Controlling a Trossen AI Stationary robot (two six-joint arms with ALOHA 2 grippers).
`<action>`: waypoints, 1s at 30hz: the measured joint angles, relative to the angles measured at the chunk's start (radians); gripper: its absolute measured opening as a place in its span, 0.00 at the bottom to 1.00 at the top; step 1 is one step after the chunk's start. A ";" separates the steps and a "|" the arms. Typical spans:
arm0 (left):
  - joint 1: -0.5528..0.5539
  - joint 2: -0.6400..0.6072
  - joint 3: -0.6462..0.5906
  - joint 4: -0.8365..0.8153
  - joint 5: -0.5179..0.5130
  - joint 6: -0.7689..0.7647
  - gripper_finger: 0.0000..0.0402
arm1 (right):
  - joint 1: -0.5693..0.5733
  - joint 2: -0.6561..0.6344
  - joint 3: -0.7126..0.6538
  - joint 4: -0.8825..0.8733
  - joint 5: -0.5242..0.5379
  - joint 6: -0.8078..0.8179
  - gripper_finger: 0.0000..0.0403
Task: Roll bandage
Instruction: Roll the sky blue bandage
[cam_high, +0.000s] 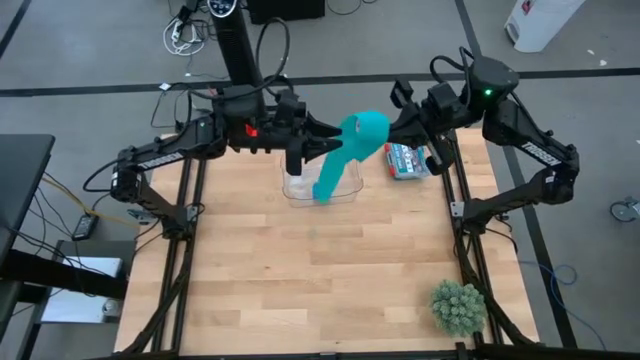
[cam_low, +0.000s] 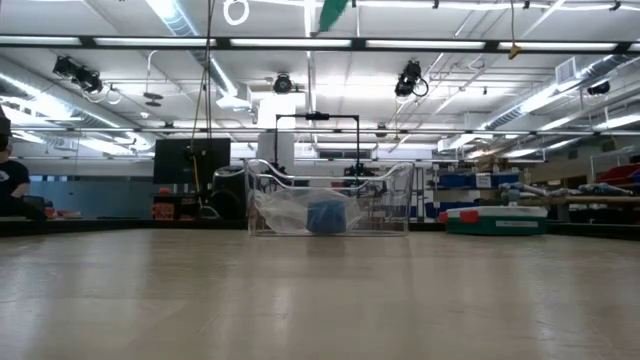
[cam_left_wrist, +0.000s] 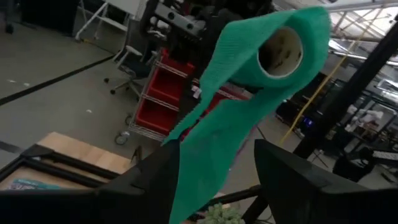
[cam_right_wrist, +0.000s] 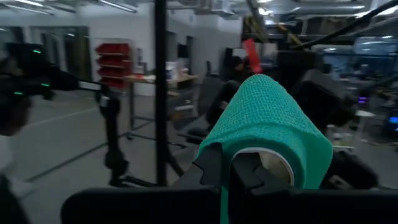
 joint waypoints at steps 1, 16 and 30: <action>0.000 -0.001 0.000 0.000 0.006 0.005 0.54 | 0.000 0.001 0.000 -0.003 -0.013 0.006 0.00; -0.003 -0.005 0.000 -0.037 0.024 0.029 0.53 | -0.012 0.003 0.000 -0.003 -0.039 0.039 0.00; -0.003 -0.003 0.000 -0.045 -0.091 0.044 0.50 | 0.007 0.048 0.000 0.056 -0.037 0.083 0.00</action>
